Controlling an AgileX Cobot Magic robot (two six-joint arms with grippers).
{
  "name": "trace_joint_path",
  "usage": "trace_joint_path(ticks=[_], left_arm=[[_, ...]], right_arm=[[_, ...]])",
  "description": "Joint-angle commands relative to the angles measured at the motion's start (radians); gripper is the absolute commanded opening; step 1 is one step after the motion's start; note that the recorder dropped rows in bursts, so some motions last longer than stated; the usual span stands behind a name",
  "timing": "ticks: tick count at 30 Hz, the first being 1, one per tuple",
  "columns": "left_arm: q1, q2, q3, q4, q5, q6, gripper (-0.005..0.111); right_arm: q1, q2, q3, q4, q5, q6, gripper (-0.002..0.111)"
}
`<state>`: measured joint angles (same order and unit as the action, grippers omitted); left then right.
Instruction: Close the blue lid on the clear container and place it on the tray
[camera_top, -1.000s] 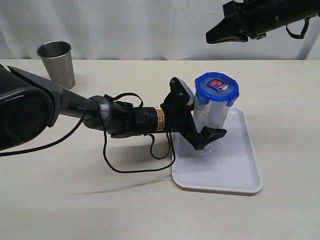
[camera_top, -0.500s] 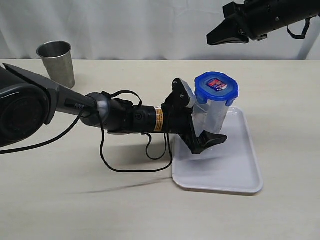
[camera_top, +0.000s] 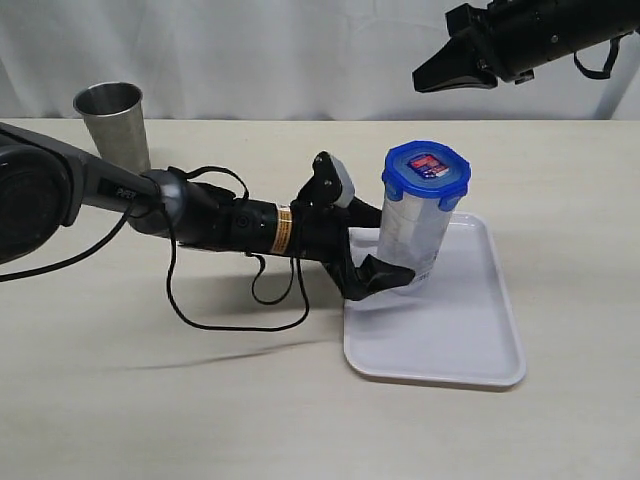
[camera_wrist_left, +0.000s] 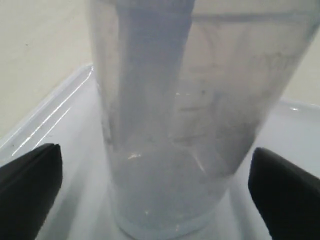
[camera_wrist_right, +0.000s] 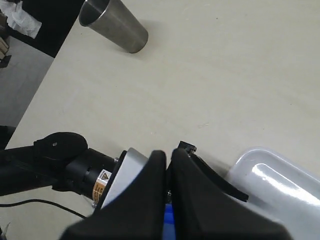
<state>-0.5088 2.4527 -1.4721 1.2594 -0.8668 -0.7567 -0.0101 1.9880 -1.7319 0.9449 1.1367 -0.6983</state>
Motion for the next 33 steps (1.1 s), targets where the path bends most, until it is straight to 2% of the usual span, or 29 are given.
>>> trace_joint_path(ticks=[1, 4, 6, 9, 11, 13, 15, 16, 17, 18, 19, 20, 21, 23, 25, 28, 33], left_arm=[[0.066, -0.009, -0.007, 0.074, -0.127, -0.125, 0.100], [0.135, -0.009, -0.007, 0.129, -0.232, -0.182, 0.100], [0.181, -0.009, -0.007, 0.185, -0.281, -0.212, 0.100], [0.228, -0.012, -0.007, 0.191, -0.350, -0.250, 0.100], [0.242, -0.036, -0.007, 0.225, -0.226, -0.374, 0.100], [0.236, -0.094, -0.007, 0.363, -0.063, -0.453, 0.098], [0.235, -0.155, -0.007, 0.438, 0.005, -0.563, 0.087], [0.235, -0.187, -0.007, 0.471, 0.031, -0.615, 0.079], [0.238, -0.248, -0.005, 0.485, 0.081, -0.722, 0.058], [0.243, -0.281, 0.001, 0.485, 0.081, -0.772, 0.045], [0.254, -0.348, 0.008, 0.485, 0.065, -0.844, 0.021], [0.263, -0.380, 0.013, 0.485, 0.063, -0.880, 0.007], [0.264, -0.439, 0.029, 0.485, 0.069, -0.908, 0.000], [0.264, -0.534, 0.065, 0.485, 0.139, -0.970, 0.000], [0.264, -0.653, 0.139, 0.485, 0.274, -1.018, 0.000], [0.264, -0.872, 0.302, 0.485, 0.493, -1.027, 0.000], [0.264, -1.133, 0.499, 0.485, 0.762, -1.027, 0.000]], right_arm=[[-0.001, -0.013, 0.003, -0.023, 0.016, 0.015, 0.004], [-0.001, -0.026, 0.010, -0.023, -0.030, 0.015, 0.004], [-0.001, -0.079, 0.056, -0.023, -0.125, 0.003, 0.004], [-0.001, -0.201, 0.142, -0.023, -0.224, -0.052, 0.004], [-0.001, -0.286, 0.204, -0.023, -0.261, -0.076, 0.004], [-0.001, -0.380, 0.267, -0.021, -0.307, -0.095, 0.004], [-0.001, -0.460, 0.332, -0.018, -0.348, -0.116, 0.004], [-0.001, -0.495, 0.365, -0.014, -0.374, -0.123, 0.004], [-0.001, -0.562, 0.430, -0.010, -0.423, -0.132, 0.004], [-0.001, -0.602, 0.469, -0.007, -0.451, -0.135, 0.004], [-0.001, -0.676, 0.550, -0.007, -0.511, -0.143, 0.004], [-0.001, -0.719, 0.593, 0.011, -0.538, -0.162, 0.004], [-0.001, -0.806, 0.667, 0.062, -0.571, -0.216, 0.004], [-0.001, -0.933, 0.773, 0.156, -0.589, -0.329, 0.004], [-0.001, -1.073, 0.869, 0.237, -0.595, -0.418, 0.004], [-0.001, -1.282, 0.993, 0.256, -0.680, -0.431, 0.004], [-0.001, -1.477, 1.107, 0.285, -0.781, -0.431, 0.004]])
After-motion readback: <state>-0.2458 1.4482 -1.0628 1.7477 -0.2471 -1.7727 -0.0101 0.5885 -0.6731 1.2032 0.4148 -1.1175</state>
